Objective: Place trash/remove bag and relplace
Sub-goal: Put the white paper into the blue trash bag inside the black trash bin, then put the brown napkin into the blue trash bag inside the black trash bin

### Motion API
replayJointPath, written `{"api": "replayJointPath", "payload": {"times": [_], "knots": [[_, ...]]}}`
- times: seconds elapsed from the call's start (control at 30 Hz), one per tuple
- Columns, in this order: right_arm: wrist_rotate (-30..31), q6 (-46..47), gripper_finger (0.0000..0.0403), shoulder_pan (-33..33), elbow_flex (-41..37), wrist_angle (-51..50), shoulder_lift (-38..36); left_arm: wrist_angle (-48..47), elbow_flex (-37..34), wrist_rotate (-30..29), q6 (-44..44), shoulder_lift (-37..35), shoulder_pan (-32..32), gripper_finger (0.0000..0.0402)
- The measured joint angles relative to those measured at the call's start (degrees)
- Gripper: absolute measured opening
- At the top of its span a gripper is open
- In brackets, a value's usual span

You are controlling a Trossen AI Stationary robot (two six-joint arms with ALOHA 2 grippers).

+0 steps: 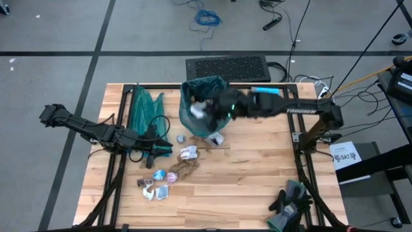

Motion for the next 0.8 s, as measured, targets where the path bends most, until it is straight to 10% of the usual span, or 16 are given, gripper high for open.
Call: {"api": "replayJointPath", "payload": {"times": [0.37,0.8], "knots": [[-0.24,-1.19,0.0007,-11.30,2.41,-5.66,0.47,2.38,0.00,-0.02,-0.42,0.00,0.00,0.0127],[-2.94,5.95,0.0108,-11.84,2.38,-10.35,1.15,2.79,0.00,-0.08,-3.88,0.00,0.01,0.0127]]}}
